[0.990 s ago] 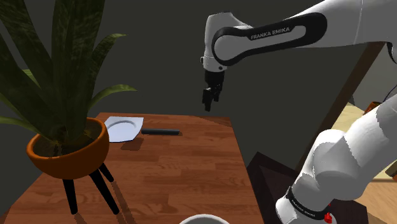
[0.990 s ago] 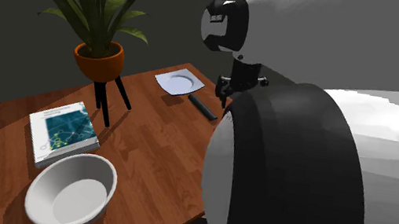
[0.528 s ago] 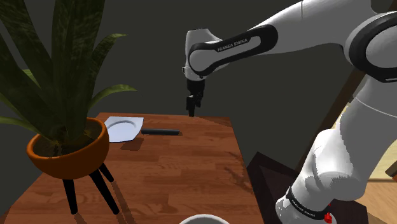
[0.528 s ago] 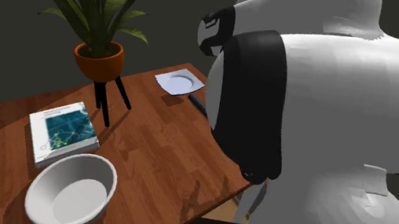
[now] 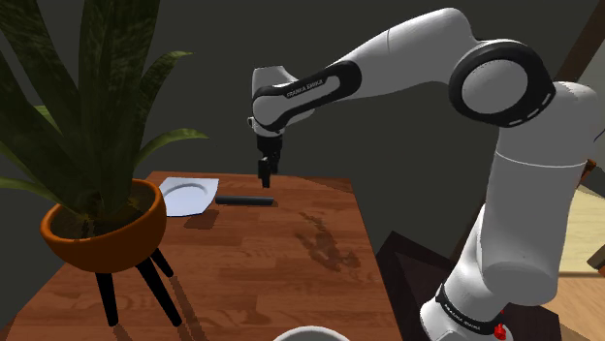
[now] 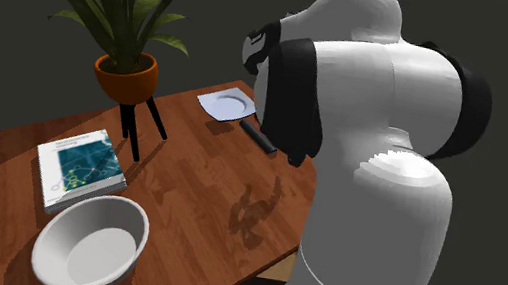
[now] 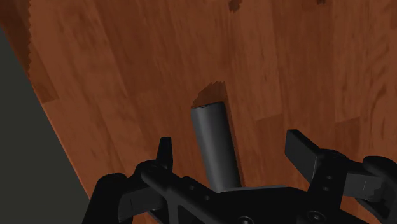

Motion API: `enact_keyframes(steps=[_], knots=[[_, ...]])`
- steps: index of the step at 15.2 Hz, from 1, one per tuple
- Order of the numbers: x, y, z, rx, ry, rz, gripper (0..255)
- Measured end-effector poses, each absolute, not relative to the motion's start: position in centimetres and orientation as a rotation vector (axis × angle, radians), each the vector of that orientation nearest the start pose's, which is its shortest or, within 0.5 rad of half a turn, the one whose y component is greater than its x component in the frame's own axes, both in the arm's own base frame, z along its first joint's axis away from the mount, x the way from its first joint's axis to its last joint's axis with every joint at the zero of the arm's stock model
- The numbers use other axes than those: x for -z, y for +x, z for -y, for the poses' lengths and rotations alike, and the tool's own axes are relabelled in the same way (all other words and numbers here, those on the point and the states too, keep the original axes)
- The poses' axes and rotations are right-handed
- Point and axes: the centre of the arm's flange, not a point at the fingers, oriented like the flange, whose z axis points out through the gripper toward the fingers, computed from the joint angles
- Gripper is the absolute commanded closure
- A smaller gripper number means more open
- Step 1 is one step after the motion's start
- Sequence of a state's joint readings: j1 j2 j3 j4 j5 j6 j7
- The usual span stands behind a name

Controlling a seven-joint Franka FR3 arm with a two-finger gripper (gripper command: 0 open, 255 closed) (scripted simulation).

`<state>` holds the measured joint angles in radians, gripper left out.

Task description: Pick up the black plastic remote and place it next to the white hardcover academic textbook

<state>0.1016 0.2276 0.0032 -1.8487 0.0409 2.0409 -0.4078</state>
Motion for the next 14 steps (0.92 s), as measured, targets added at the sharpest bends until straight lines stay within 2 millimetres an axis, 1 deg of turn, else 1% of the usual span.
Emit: enact_keyframes(steps=[2,4,6,8,14], knots=[[-38.7,62.7,-7.4,-0.049,-2.98,0.814,0],[-37.2,64.6,-8.8,-0.051,-2.954,0.87,0],[-35.8,66.1,-9.8,-0.054,-2.931,0.914,0],[-34.9,66.6,-10.1,-0.054,-2.924,0.927,0],[-31.8,66.7,-10.3,-0.055,-2.922,0.932,0]])
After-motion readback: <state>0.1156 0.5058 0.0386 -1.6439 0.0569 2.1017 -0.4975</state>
